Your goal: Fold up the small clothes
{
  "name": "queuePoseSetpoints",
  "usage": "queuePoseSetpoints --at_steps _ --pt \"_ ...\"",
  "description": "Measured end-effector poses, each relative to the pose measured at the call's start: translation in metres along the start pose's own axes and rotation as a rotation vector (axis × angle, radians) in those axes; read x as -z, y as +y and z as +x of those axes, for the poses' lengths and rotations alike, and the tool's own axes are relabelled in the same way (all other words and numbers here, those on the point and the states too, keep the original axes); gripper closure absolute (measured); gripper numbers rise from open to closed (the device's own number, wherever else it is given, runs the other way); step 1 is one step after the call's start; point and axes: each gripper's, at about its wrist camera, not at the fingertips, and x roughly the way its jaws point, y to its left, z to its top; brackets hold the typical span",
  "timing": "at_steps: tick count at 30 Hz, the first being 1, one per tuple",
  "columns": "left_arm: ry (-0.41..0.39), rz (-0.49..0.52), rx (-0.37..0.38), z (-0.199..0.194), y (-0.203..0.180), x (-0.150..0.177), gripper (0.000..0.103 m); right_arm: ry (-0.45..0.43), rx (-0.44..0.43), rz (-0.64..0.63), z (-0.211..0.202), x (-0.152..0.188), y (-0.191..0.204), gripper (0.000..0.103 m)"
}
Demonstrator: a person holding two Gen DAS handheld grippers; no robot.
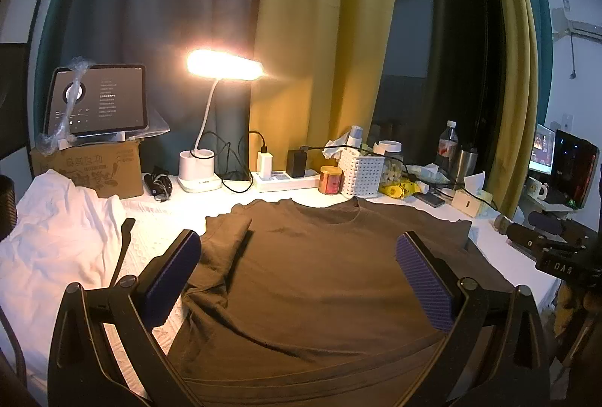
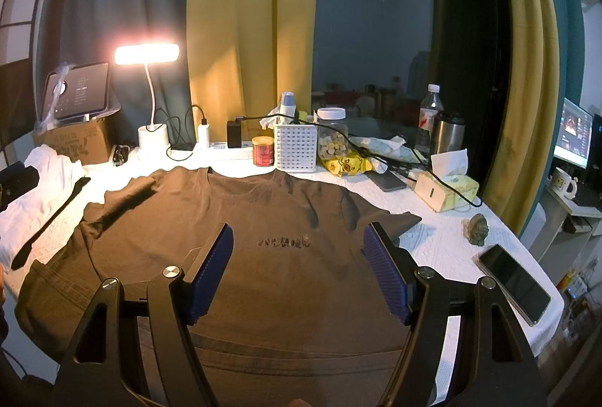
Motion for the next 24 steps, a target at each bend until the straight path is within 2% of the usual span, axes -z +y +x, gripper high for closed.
queuePoseSetpoints --at_steps 24 --pt "-0.015 0.028 0.02 -0.0008 -0.0032 -0.0031 0.001 0.003 0.0 -0.002 0.0032 0.0019 -0.003 0.028"
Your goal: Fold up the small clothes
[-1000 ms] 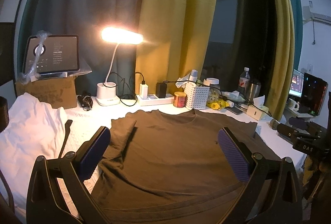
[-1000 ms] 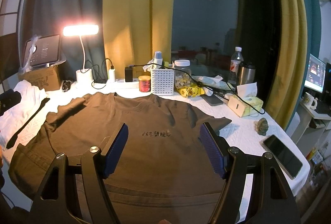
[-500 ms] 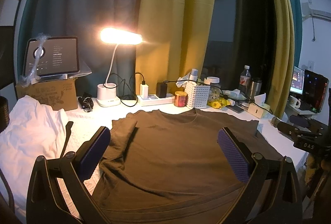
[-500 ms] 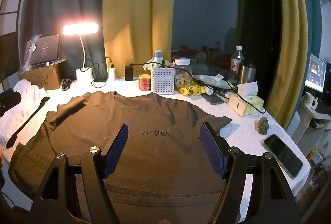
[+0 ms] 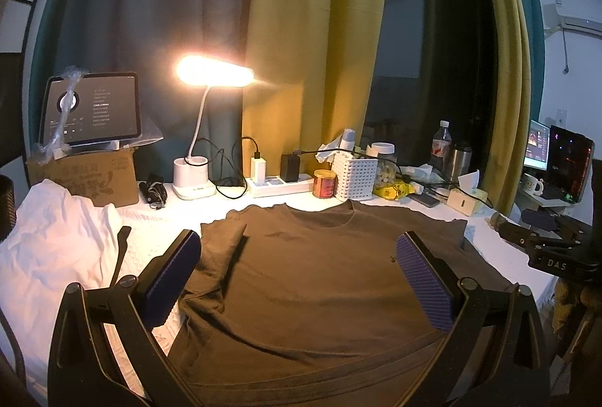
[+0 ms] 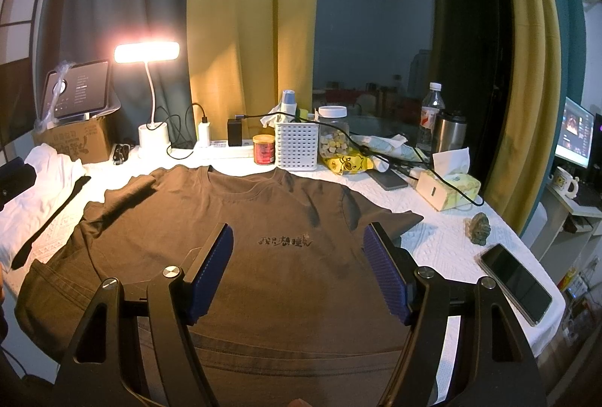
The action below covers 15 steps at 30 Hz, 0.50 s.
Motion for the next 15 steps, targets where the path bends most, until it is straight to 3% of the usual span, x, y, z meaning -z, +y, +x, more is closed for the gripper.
queuePoseSetpoints --at_steps 15 --pt "0.024 0.009 -0.001 0.014 -0.007 -0.004 0.001 0.021 -0.006 0.006 0.016 0.002 -0.004 0.028"
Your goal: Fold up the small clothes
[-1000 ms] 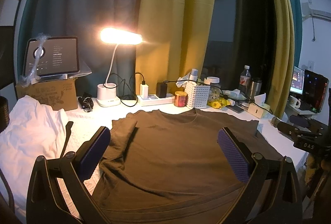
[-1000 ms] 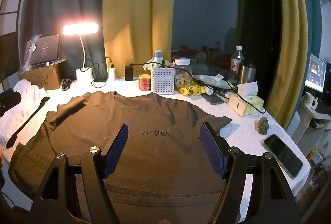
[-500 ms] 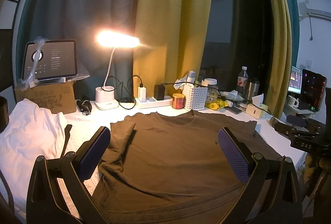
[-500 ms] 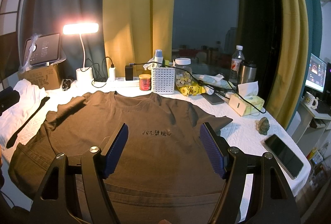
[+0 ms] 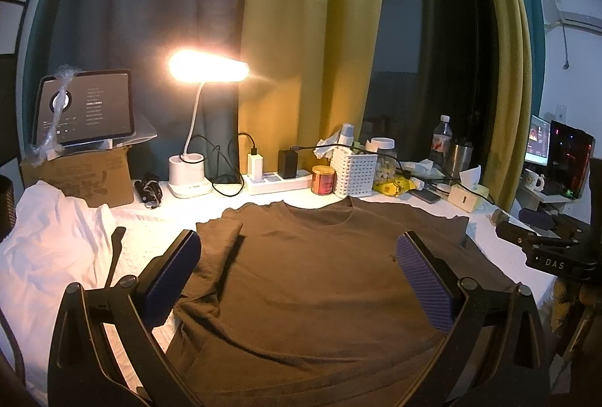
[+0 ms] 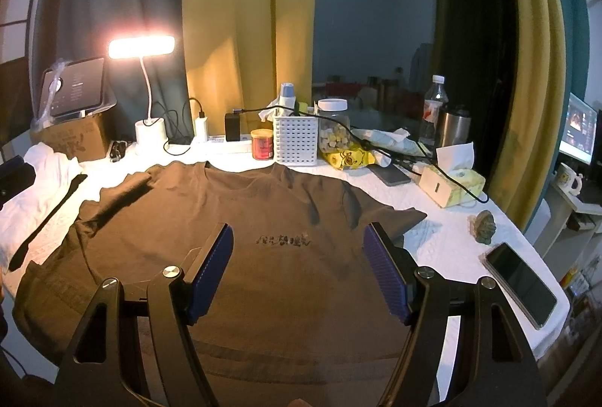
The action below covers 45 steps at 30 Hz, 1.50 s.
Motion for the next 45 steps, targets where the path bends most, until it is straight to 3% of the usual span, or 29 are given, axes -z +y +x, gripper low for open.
queuePoseSetpoints --at_steps 12,27,45 --pt "0.057 0.02 -0.005 0.03 -0.014 -0.014 0.001 0.059 0.022 0.035 0.028 -0.01 -0.04 0.028" --pt "0.172 0.038 -0.007 0.095 -0.037 -0.023 0.001 0.167 0.052 0.129 0.094 -0.005 -0.128 0.028" --pt "0.321 0.039 -0.014 0.185 -0.041 -0.015 0.001 0.361 -0.034 0.259 0.208 0.007 -0.192 0.03"
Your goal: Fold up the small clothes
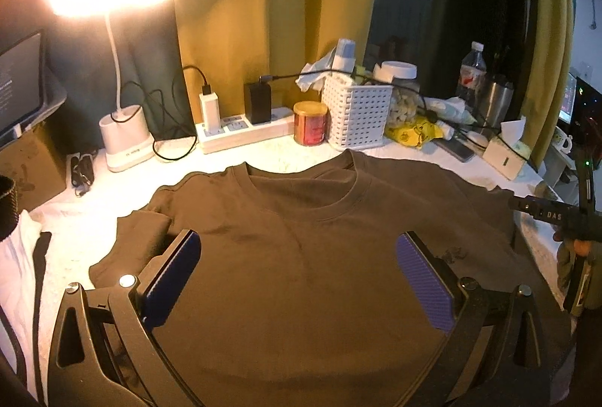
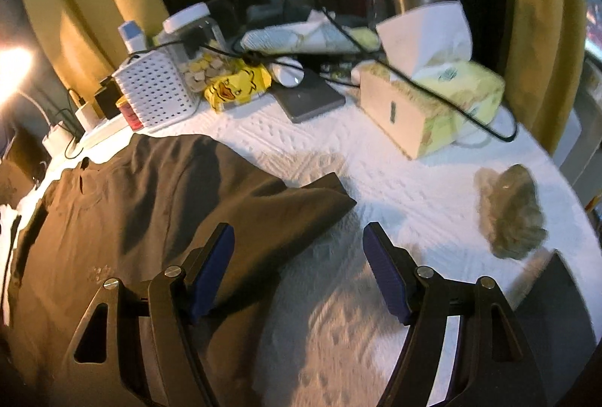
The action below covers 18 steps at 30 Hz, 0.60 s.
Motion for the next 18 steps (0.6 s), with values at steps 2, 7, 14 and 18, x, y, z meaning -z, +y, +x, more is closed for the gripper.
queuePoseSetpoints --at_steps 2,7,14,18 --pt "0.009 -0.006 -0.003 0.006 0.002 -0.001 0.001 0.029 -0.024 0.018 0.012 -0.004 -0.004 0.033" --pt "0.027 -0.016 -0.004 0.019 0.007 -0.001 0.001 0.052 -0.077 0.002 0.025 -0.011 0.0 0.058" --pt "0.023 -0.022 -0.003 0.021 0.015 -0.002 0.001 0.015 -0.016 -0.019 0.026 -0.023 -0.002 0.099" --pt "0.009 -0.033 -0.018 0.016 0.024 -0.001 0.001 -0.022 0.041 0.016 0.014 -0.03 -0.016 0.1"
